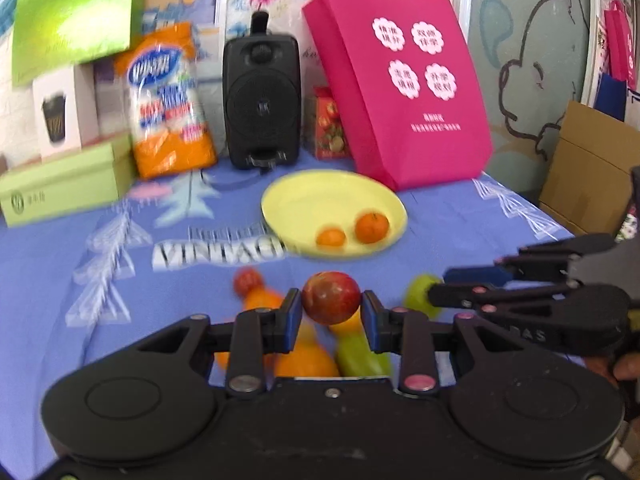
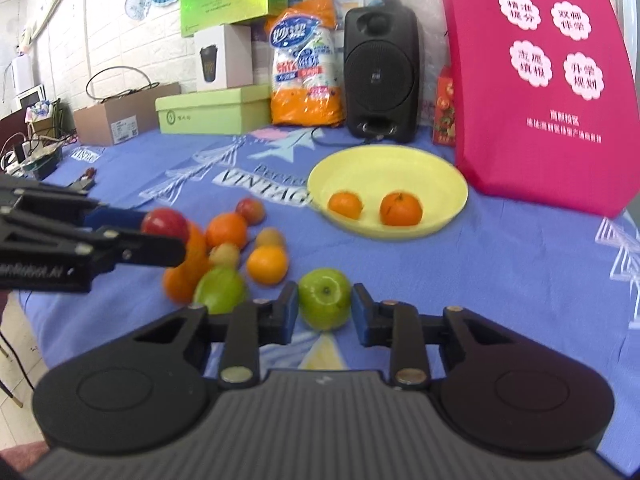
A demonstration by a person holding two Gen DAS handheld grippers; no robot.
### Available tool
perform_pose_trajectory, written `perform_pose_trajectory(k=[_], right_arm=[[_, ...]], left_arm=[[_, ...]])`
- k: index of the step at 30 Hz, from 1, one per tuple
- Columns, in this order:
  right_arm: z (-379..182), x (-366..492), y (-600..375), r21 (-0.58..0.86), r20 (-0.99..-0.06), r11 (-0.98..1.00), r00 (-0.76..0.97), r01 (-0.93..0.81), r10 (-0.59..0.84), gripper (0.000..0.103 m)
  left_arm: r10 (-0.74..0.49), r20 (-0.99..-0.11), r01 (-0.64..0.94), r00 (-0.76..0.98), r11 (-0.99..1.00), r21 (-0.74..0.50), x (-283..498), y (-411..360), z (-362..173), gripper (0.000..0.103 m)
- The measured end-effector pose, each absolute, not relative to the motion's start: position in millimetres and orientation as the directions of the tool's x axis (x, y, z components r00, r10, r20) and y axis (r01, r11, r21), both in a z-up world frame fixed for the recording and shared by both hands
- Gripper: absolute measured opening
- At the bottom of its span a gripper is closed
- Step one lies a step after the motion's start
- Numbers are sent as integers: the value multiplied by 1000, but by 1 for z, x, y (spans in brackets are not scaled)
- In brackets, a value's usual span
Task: Organize fruits
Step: 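Carry both fruits over the yellow plate and open both tools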
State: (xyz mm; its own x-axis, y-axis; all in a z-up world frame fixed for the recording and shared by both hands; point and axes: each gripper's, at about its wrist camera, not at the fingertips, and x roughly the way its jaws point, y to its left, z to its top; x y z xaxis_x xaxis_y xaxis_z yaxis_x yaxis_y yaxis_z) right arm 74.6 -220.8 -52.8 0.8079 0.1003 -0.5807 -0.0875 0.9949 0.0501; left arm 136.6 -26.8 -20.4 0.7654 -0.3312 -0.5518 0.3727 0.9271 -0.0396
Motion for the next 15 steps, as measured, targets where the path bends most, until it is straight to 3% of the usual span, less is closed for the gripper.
perform_pose_trajectory(k=[1, 4, 6, 7, 8, 12, 15], right_arm=[[-51, 78, -223, 46, -578, 996, 811, -80, 92, 13], [-52, 87, -228, 72, -614, 992, 779, -106, 128, 14], [-59, 90, -225, 60, -630, 994, 769, -91, 108, 32], [-64, 91, -223, 49, -632, 995, 769, -84, 96, 48], [-68, 92, -222, 38, -632, 997, 771, -68, 77, 57], [-69, 97, -228, 37, -622, 999, 782, -16, 35, 58], [-69, 113, -236, 54, -634, 999, 772, -7, 39, 66]], left_arm=[[-329, -546, 375, 771, 927, -30, 143, -30, -18, 31], [-329, -534, 381, 779, 924, -14, 151, -34, -13, 31], [-333, -539, 383, 774, 923, -20, 153, -35, -15, 31], [-333, -542, 382, 772, 924, -23, 153, -34, -16, 31], [-331, -544, 379, 771, 925, -26, 152, -33, -18, 31], [-337, -557, 377, 759, 925, -46, 154, -30, -22, 31], [-334, -555, 377, 762, 925, -39, 157, -31, -21, 31]])
